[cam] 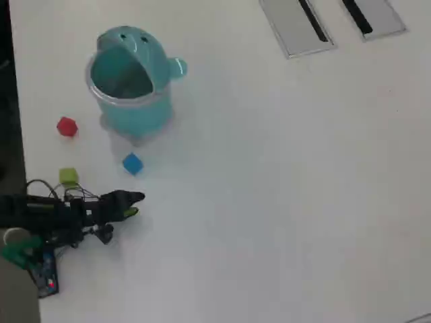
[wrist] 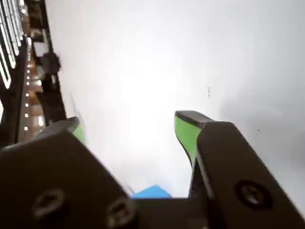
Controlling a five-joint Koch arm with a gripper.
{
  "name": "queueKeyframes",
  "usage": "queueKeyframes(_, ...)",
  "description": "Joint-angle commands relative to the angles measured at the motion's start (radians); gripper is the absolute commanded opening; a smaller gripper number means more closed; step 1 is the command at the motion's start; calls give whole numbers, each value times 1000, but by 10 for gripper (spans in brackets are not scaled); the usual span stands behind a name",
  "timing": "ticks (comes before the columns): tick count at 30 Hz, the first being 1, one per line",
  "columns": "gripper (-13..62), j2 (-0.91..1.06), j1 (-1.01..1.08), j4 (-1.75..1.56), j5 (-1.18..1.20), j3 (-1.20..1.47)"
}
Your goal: Grasp RGB lego blocks and put them in the bin one by one.
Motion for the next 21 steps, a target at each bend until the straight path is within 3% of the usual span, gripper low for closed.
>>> queueKeyframes(1, 337, 69, -8, -91, -100, -38)
queueKeyframes(21, 336, 74, -34, -144, -259, -158)
